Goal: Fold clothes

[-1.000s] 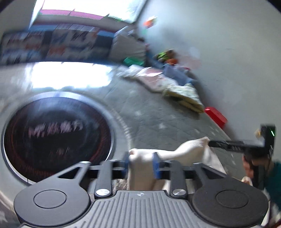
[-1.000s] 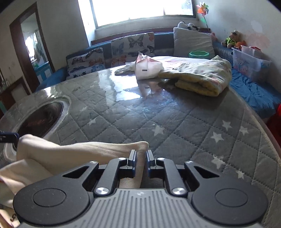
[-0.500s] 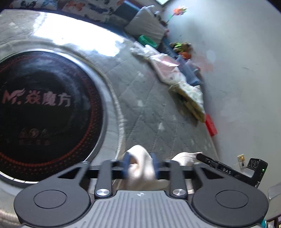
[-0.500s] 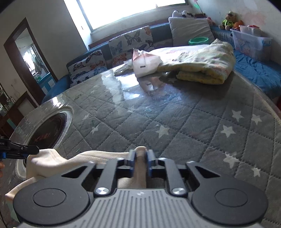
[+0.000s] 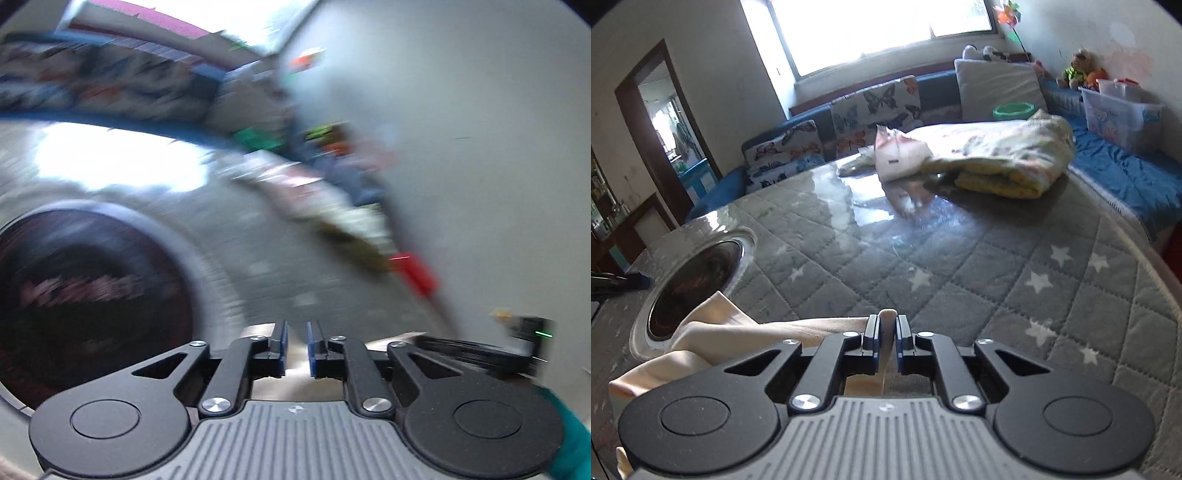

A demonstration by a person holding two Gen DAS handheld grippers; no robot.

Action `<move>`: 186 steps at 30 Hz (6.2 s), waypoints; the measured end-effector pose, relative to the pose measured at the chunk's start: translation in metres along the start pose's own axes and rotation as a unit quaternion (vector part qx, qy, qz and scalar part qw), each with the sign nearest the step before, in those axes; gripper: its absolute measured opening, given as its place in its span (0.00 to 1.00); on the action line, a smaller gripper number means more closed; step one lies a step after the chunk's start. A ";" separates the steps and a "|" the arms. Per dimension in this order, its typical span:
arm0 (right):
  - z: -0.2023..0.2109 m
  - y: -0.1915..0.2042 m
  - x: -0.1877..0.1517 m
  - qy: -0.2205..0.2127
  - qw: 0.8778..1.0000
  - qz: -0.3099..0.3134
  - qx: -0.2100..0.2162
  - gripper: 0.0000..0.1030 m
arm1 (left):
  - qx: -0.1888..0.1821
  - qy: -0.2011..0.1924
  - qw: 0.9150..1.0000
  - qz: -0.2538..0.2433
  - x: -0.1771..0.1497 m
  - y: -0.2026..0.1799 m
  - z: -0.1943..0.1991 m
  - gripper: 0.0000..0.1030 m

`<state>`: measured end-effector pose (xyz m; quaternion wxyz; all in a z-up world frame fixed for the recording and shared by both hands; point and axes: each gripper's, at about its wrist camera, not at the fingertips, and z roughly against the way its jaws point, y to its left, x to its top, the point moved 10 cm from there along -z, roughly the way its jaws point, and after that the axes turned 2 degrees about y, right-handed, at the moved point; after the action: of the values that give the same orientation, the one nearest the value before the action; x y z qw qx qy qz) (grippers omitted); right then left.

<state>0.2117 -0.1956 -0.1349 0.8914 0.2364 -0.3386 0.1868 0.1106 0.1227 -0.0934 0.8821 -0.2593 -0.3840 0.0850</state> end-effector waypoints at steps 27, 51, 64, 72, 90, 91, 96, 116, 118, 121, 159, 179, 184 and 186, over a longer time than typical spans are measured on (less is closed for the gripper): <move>-0.061 0.046 0.033 0.031 0.997 0.073 -0.016 0.05 | 0.171 -0.028 0.980 -0.093 0.014 0.053 -0.023 0.04; -0.154 0.185 0.102 0.010 0.980 0.191 0.044 0.16 | 0.284 -0.037 0.954 -0.088 0.074 0.141 0.016 0.19; -0.074 0.219 0.024 0.048 0.942 0.320 0.093 0.35 | 0.116 0.034 0.964 -0.239 -0.009 0.018 -0.026 0.35; -0.068 0.233 -0.002 0.046 0.919 0.382 0.084 0.35 | 0.127 0.055 0.965 -0.223 -0.016 0.040 -0.041 0.24; -0.078 0.239 0.002 -0.001 0.921 0.389 0.033 0.03 | 0.167 -0.098 0.979 -0.068 0.029 0.080 0.062 0.05; -0.074 0.236 0.008 -0.010 0.925 0.378 0.028 0.03 | 0.170 -0.109 0.977 -0.060 0.029 0.083 0.073 0.06; -0.048 0.206 0.039 -0.055 0.944 0.324 -0.007 0.03 | 0.186 -0.162 0.969 -0.019 0.024 0.095 0.131 0.05; -0.010 -0.013 0.007 -0.048 0.980 0.042 -0.191 0.03 | 0.290 -0.188 0.924 0.164 -0.078 0.185 0.243 0.05; -0.009 -0.018 -0.001 -0.043 0.980 0.028 -0.193 0.03 | 0.297 -0.192 0.920 0.168 -0.081 0.187 0.251 0.05; -0.006 -0.021 -0.004 -0.040 0.978 0.027 -0.201 0.03 | 0.308 -0.199 0.914 0.175 -0.081 0.193 0.264 0.05; -0.036 0.252 -0.058 0.053 0.952 0.278 0.119 0.29 | 0.126 0.022 0.988 -0.091 -0.077 0.017 0.040 0.36; 0.026 0.242 -0.106 0.107 0.929 0.318 0.154 0.04 | 0.063 0.042 0.990 -0.119 -0.132 -0.011 0.095 0.08; 0.035 0.247 -0.105 0.098 0.926 0.324 0.166 0.09 | 0.064 0.053 0.988 -0.131 -0.137 -0.011 0.101 0.09; 0.035 0.249 -0.090 0.076 0.933 0.311 0.165 0.11 | 0.071 0.029 0.988 -0.131 -0.120 -0.011 0.106 0.10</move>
<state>0.0076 -0.0267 -0.1010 0.7602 0.2477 -0.2907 0.5256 -0.0493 0.1128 -0.1035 0.9125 -0.1462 -0.3818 -0.0119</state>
